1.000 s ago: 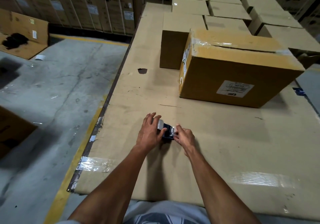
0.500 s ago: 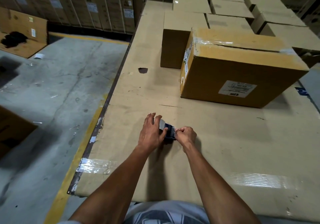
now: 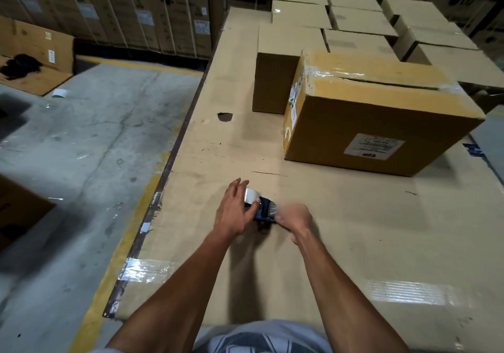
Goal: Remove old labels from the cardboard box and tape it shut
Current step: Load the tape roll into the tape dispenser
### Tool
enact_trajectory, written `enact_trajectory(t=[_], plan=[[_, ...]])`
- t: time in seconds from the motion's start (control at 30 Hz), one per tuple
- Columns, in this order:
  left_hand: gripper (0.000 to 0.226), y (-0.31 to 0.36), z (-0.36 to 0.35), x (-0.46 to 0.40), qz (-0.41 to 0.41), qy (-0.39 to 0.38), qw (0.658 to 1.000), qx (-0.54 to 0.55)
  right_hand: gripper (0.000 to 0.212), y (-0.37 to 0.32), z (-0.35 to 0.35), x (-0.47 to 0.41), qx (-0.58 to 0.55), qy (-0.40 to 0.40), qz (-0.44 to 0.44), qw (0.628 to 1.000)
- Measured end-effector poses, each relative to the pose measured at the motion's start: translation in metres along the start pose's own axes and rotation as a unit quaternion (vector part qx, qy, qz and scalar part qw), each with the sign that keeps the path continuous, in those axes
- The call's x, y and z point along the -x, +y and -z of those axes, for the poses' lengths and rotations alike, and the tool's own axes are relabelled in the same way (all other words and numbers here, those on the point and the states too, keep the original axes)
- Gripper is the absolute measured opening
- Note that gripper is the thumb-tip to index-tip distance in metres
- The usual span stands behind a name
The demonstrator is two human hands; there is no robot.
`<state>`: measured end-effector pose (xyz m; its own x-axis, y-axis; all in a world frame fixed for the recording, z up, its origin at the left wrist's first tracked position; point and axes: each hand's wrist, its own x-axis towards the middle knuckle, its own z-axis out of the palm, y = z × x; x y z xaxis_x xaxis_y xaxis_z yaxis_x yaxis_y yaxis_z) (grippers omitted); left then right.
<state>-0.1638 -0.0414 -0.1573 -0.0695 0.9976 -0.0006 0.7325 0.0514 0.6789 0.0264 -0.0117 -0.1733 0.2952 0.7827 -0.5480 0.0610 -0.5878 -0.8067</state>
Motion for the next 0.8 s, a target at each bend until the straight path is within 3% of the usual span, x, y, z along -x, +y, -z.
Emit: enact_trajectory(t=[0.13,0.43,0.53,0.67,0.8], plan=[[0.078,0.005,-0.004,0.001,-0.024,-0.013,0.997,-0.066,0.012,0.000,0.004,0.000,-0.041,-0.017,0.003,0.999],[0.069,0.001,0.011,-0.005,-0.003,-0.019,0.999,0.043,0.019,-0.015,0.006,0.007,-0.130,-0.063,0.007,0.990],[0.082,0.003,0.011,-0.005,-0.039,-0.013,0.998,-0.037,0.021,-0.019,0.004,0.003,-0.112,-0.059,0.000,0.992],[0.103,0.001,0.006,-0.001,-0.094,-0.049,0.973,-0.204,0.017,-0.028,0.000,-0.003,-0.116,-0.094,-0.021,0.989],[0.095,-0.007,0.004,-0.011,-0.096,-0.023,0.970,-0.223,0.011,-0.037,-0.001,-0.014,-0.127,-0.141,-0.029,0.981]])
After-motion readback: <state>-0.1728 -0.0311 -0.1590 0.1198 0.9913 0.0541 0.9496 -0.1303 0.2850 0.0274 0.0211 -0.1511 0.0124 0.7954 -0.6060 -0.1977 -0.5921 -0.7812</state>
